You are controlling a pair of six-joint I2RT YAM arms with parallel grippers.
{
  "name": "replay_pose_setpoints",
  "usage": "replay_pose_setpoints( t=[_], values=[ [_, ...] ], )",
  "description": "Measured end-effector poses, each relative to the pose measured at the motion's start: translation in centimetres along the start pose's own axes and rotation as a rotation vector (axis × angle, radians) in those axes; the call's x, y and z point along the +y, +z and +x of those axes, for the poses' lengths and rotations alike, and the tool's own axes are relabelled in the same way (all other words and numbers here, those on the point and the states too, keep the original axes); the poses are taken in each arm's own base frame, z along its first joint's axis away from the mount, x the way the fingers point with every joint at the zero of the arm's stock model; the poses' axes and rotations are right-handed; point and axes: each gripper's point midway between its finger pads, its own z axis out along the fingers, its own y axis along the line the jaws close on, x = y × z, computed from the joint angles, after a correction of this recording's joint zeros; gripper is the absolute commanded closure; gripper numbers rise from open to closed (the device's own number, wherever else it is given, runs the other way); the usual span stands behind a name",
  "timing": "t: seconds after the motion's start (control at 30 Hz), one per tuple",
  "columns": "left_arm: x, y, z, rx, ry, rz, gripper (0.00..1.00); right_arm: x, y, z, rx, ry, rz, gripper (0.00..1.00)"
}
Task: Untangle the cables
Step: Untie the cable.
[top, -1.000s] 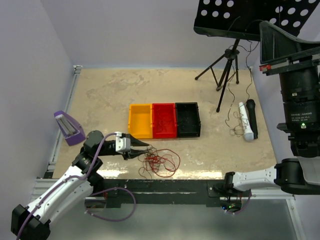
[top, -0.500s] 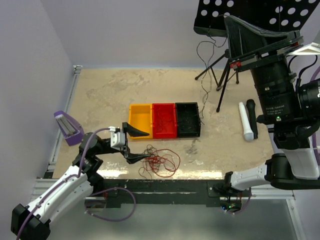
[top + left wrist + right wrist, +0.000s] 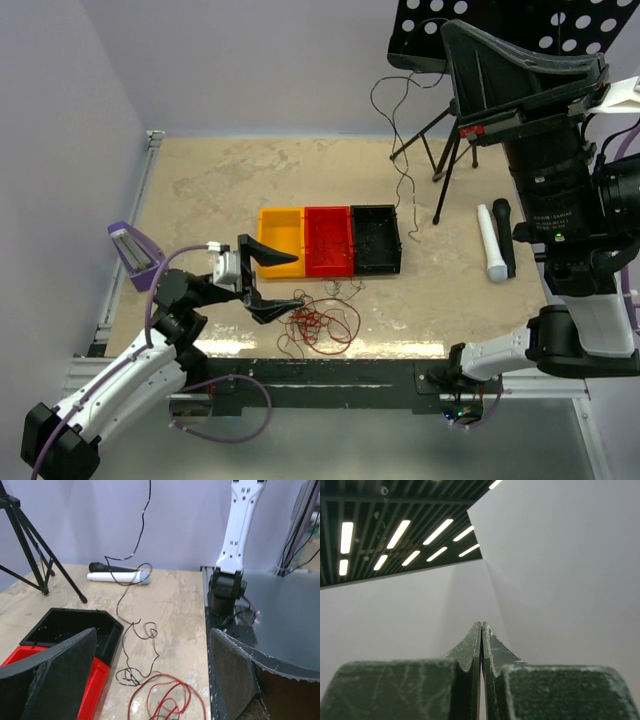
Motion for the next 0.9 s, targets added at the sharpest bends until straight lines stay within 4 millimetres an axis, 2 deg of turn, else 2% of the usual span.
replay_pose_setpoints(
  t=[0.13, 0.3, 0.47, 0.57, 0.73, 0.9],
  values=[
    [-0.7, 0.7, -0.2, -0.018, -0.06, 0.022, 0.0, 1.5, 0.5, 0.1, -0.026, 0.046, -0.058, 1.0],
    [-1.5, 0.7, 2.0, 0.021, -0.108, 0.049, 0.0, 3.4, 1.6, 1.1, -0.041, 0.079, -0.116, 1.0],
    [-1.4, 0.4, 4.3, 0.057, -0.125, 0.027, 0.0, 5.4, 2.7, 4.1, -0.007, 0.096, -0.172, 1.0],
    [-1.0, 0.3, 5.0, 0.065, -0.116, 0.002, 0.0, 6.2, 2.9, 5.0, 0.005, 0.109, -0.201, 1.0],
    [-1.1, 0.6, 5.7, 0.076, -0.127, -0.005, 0.0, 6.9, 2.8, 4.4, -0.008, 0.137, -0.238, 1.0],
    [-2.5, 0.8, 6.9, 0.103, -0.156, 0.04, 0.0, 7.1, 2.5, 2.8, -0.044, 0.163, -0.258, 1.0]
  ],
)
